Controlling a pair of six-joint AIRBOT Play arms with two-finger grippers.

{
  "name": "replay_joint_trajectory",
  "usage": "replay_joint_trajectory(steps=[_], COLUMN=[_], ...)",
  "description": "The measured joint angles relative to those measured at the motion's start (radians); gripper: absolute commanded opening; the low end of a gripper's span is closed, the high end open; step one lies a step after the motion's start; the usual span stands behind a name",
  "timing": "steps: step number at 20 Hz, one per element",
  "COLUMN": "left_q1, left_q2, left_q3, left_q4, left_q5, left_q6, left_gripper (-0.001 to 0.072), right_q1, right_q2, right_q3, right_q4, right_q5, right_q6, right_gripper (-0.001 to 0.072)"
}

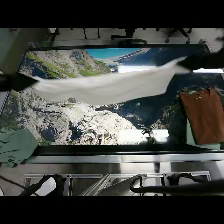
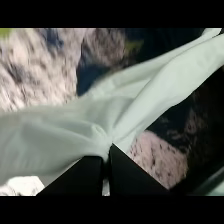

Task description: Fold the shirts.

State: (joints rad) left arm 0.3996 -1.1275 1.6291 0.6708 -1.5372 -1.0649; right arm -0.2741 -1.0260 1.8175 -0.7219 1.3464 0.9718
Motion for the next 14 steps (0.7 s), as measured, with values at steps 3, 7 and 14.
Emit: replay_joint_trajectory(steps=[3,7,14], left_q1=[0.007,0.073,0.068], left_q2=[0.139,0.258,0.184], left_q3=[0.238,0.416,0.209], left_q4=[-0.036,-0.027,0.033], left_q5=[0.046,0.112,0.099], left_q6=[-0.011,-0.026,-0.035], left_gripper=[0.0014,0.0014,0.0014], right_q1=[0.000,0.000,0.002], right_q2=[0.126,0.234,0.106], right_q3=[0.120,0.174,0.114], right_q4=[0.008,-0.032,-0.016], right_q5=[-0.116,-0.215,-0.125], right_q6=[-0.004,-0.005,0.032], right_gripper=[0.0022,0.0022,0.0021])
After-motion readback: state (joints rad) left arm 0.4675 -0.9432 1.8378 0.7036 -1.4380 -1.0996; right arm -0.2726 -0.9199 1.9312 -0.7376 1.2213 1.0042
